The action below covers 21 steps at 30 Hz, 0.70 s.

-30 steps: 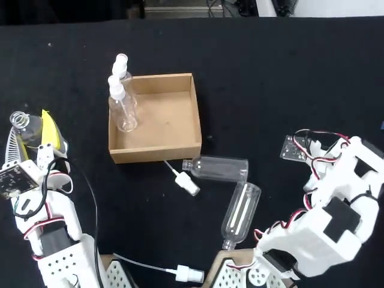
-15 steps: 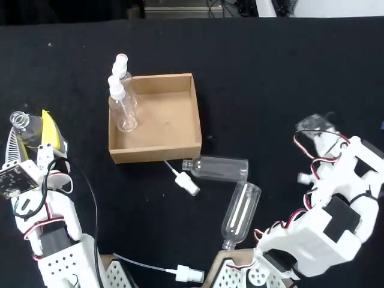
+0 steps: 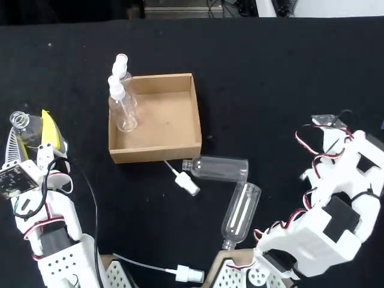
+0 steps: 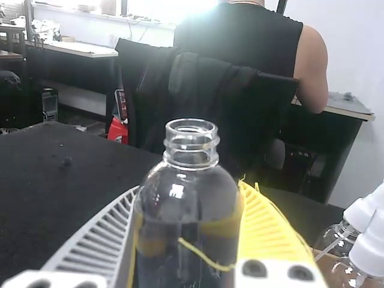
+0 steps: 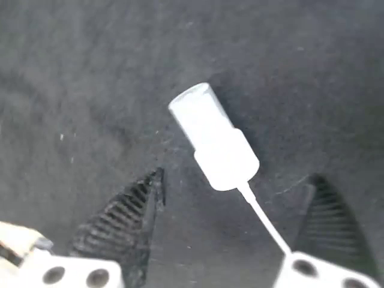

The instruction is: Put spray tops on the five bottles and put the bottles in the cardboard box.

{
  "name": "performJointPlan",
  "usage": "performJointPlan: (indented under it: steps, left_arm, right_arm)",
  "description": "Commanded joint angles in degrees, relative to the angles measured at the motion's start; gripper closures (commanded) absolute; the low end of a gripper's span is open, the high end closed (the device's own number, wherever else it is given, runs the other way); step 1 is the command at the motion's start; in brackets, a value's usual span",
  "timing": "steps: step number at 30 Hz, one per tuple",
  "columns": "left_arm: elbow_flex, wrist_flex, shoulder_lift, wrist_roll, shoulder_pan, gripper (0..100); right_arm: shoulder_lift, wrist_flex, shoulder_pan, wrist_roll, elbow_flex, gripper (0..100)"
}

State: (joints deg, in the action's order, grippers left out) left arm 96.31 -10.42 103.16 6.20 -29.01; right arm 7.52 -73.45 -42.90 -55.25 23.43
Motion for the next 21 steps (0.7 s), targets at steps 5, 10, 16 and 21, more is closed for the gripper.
performJointPlan:
  steps: [5, 10, 16, 21]
  left_arm:
    - [1.1, 1.23, 1.32, 0.7, 0.48, 97]
    - [1.1, 1.23, 1.32, 0.7, 0.22, 97]
    - [1.1, 1.67, 1.41, 0.7, 0.13, 97]
    - [1.1, 5.54, 1.32, 0.62, 0.48, 97]
  right_arm:
    - [-0.4, -1.32, 0.97, -29.54, -3.91, 63.9]
    - [-0.31, 1.67, 0.88, -31.12, -1.1, 68.8]
    - [-1.19, 17.05, 0.7, -30.86, 10.33, 91.3]
    - [-8.57, 17.32, 0.97, -19.6, 10.33, 98.6]
